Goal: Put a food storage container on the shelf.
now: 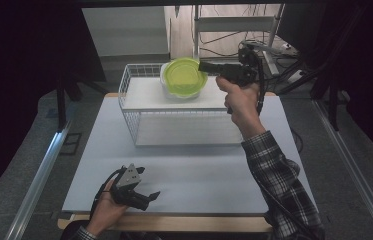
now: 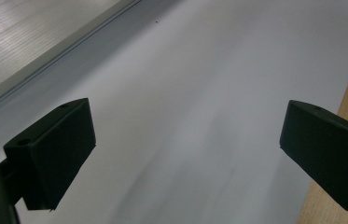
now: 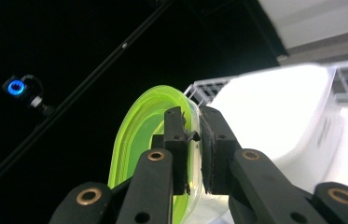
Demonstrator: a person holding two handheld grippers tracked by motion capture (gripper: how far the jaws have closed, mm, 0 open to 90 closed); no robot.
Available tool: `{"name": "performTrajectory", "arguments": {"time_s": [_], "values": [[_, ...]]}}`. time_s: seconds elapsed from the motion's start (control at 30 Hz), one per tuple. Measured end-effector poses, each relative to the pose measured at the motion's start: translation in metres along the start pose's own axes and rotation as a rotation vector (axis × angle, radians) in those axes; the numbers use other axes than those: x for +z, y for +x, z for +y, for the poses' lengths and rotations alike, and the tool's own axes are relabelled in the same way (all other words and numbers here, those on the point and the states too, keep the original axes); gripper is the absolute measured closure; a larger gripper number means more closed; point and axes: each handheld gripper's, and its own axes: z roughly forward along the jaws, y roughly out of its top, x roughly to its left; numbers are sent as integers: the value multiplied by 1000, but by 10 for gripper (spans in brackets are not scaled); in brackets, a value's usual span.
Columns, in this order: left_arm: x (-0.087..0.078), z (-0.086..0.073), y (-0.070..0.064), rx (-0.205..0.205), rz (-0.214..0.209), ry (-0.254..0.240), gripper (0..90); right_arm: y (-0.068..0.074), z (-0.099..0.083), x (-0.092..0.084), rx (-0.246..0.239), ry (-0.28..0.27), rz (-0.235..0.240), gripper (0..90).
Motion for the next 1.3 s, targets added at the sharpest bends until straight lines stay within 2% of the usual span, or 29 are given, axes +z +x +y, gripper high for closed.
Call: {"name": "performTrajectory", "arguments": {"time_s": [0.23,0.3,0.47,0.53,0.63,0.7,0.8,0.9,1.0,1.07,1.17,1.3], "values": [[0,0,0,1,-8,0,32,-8,16,25,22,-60,-51,819],[0,0,0,2,-11,1,32,-10,19,31,34,-68,-61,819],[0,0,0,5,-14,1,32,-12,22,43,28,-74,-116,814],[0,0,0,6,-14,2,32,-11,23,45,12,-71,-140,800],[1,0,-1,8,-16,5,32,-6,23,49,-51,-61,-241,754],[1,0,-1,11,-16,7,32,-5,23,52,-73,-62,-292,705],[1,0,-1,11,-16,7,32,-7,24,54,-74,-58,-313,728],[1,0,-1,8,-17,8,32,-11,23,54,-67,-54,-307,704],[1,0,-1,11,-15,9,32,-12,23,53,-77,-61,-297,600],[1,0,-1,10,-15,8,32,-11,22,52,-113,-68,-291,479],[1,-1,-1,8,-15,9,32,-9,21,46,-165,-61,-283,343],[1,0,-1,9,-12,8,32,-8,15,34,-218,-49,-266,237]]}}
